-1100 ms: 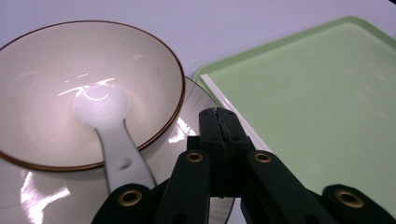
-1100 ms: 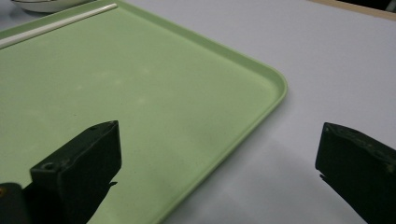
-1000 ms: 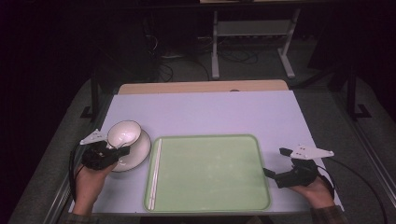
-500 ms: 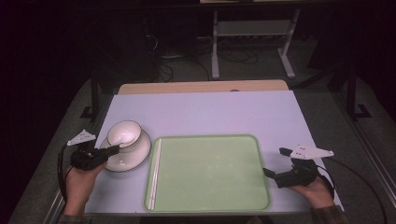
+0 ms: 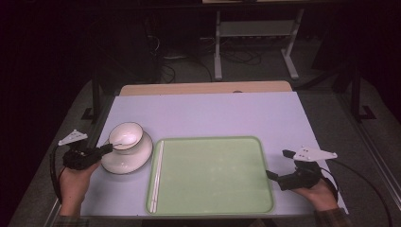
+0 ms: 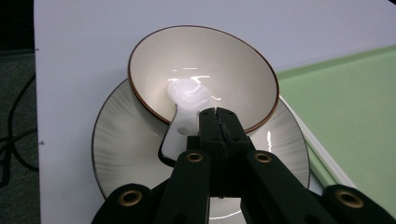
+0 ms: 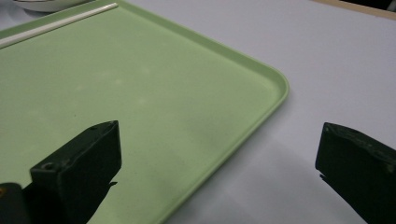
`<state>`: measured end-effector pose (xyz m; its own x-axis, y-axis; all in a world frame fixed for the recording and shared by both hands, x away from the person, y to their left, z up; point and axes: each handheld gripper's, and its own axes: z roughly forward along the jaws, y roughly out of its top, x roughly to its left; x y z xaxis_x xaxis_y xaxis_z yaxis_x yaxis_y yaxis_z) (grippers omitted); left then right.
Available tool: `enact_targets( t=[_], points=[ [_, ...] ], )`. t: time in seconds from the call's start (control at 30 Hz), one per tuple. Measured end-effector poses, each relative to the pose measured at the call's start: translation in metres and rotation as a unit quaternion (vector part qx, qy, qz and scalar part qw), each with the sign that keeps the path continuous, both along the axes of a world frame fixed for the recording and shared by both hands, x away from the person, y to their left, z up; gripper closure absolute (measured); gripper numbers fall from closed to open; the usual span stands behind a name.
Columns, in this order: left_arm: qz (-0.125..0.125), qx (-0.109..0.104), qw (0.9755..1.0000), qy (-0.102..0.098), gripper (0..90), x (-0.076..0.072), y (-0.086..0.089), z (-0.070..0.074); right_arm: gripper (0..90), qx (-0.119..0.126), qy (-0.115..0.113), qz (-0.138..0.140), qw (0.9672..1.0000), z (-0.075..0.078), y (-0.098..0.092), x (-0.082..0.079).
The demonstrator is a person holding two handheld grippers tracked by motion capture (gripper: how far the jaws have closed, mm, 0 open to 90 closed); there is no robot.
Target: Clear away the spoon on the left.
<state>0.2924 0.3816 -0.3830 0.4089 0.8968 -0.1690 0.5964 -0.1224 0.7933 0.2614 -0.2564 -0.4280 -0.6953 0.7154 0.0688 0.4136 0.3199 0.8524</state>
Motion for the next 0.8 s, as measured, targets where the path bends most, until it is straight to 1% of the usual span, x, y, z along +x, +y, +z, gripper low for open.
enact_targets(
  t=[0.1,0.23,0.33,0.47,0.63,0.67,0.8],
  points=[
    [0.002,-0.001,1.0000,-0.001,89.8,0.000,0.002,0.000,0.0,0.000,0.000,0.000,1.0000,0.000,0.000,0.000],
    [-0.003,-0.005,1.0000,-0.002,89.7,-0.001,0.000,0.002,0.0,0.000,0.001,0.001,1.0000,0.000,0.000,0.000],
    [-0.008,-0.008,0.9999,-0.008,89.6,-0.002,-0.001,0.008,0.0,0.000,0.001,0.001,1.0000,0.000,0.001,0.000],
    [-0.011,-0.009,0.9998,-0.016,84.6,-0.003,0.000,0.015,0.0,0.000,0.001,0.001,1.0000,0.000,0.000,0.000],
    [0.000,-0.010,0.9996,-0.026,75.2,-0.004,0.008,0.021,0.0,0.000,0.001,0.001,1.0000,0.000,0.001,0.000],
    [0.003,-0.012,0.9996,-0.027,72.5,-0.004,0.011,0.021,0.0,0.000,0.001,0.001,1.0000,0.000,0.001,0.000],
    [0.015,-0.008,0.9998,-0.013,61.1,-0.001,0.018,0.016,0.0,0.000,0.002,0.001,1.0000,-0.001,0.001,0.000]
  ],
)
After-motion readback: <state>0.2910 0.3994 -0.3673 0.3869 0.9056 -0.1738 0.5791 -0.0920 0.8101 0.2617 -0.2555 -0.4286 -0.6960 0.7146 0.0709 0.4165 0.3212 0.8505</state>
